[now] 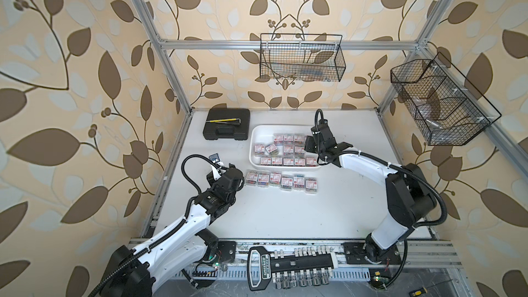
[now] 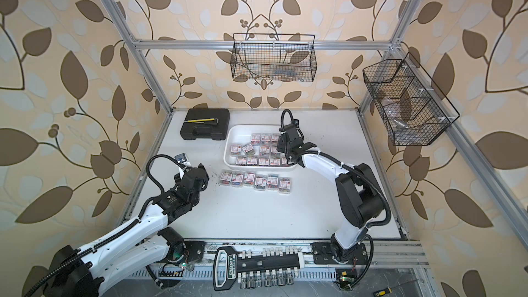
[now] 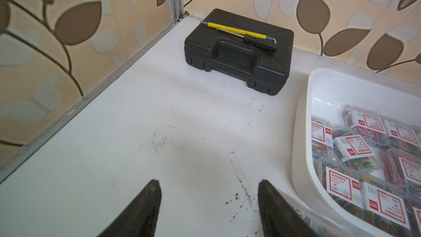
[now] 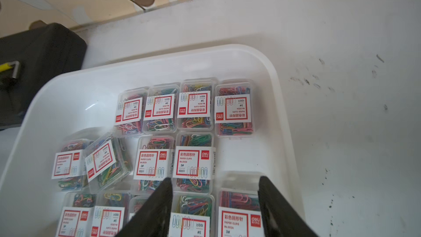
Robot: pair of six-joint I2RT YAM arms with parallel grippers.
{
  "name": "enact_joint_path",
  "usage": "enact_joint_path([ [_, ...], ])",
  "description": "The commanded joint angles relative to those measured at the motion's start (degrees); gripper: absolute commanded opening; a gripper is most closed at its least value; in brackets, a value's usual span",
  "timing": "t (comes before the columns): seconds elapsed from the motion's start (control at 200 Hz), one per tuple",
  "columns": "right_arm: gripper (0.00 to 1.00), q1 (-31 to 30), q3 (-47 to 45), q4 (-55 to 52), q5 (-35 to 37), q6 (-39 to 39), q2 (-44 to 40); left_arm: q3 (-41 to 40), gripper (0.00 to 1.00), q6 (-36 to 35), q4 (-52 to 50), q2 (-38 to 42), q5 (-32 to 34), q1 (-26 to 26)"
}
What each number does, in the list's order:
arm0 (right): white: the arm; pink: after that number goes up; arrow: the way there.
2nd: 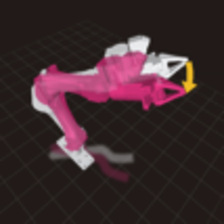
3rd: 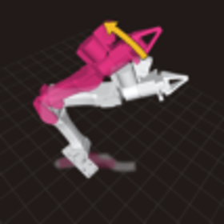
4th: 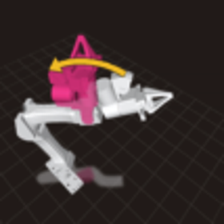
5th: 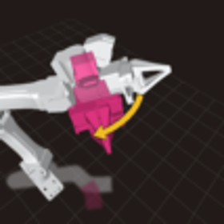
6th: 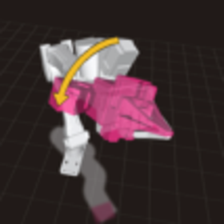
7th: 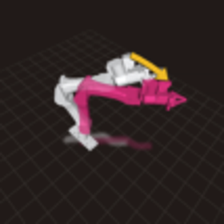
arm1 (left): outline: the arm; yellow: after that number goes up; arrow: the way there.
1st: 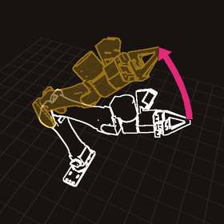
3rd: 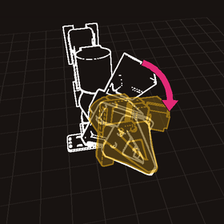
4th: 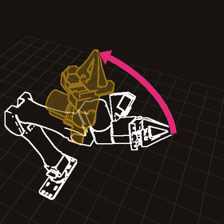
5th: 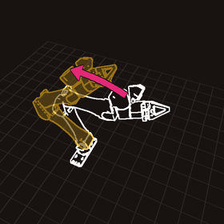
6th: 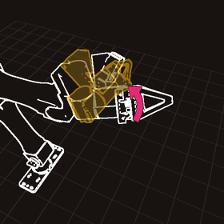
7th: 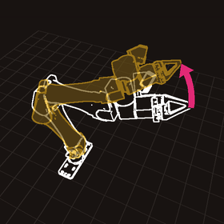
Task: Take the paper clips out of the storage box
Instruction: Pick up the boxed paper clips from the storage box.
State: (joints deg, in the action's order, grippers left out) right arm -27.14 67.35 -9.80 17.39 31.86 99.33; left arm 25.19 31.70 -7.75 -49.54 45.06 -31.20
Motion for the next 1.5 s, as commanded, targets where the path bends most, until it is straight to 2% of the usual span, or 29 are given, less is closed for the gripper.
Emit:
enact_joint_path([
  [0.0,0.61,0.14,5.64,-4.98,2.31,-3.24,3.83,-0.49,0.69,0.22,1.2,0.98,1.18,-0.47],
  [0.44,0.58,3.35,18.67,-10.71,4.14,-6.02,18.04,-0.49,0.7,0.29,1.16,0.93,1.59,-0.56],
  [0.895,0.63,5.05,24.09,-11.94,1.91,-5.83,26.44,-0.47,0.7,0.12,1.25,0.72,1.54,-0.62],
  [1.185,0.65,5.67,23.97,-13.81,3.46,-4.36,27.1,-0.48,0.7,0.35,1.16,0.8,1.57,-0.62],
  [1.365,0.51,5.17,20.88,-13.49,7.49,-3.25,23.8,-0.49,0.7,0.29,1.2,0.8,1.38,-0.64],
  [1.495,0.54,4.81,20.63,-14.69,8.28,-3.17,22.52,-0.58,0.7,0.31,1.16,0.97,1.52,-0.62],
])
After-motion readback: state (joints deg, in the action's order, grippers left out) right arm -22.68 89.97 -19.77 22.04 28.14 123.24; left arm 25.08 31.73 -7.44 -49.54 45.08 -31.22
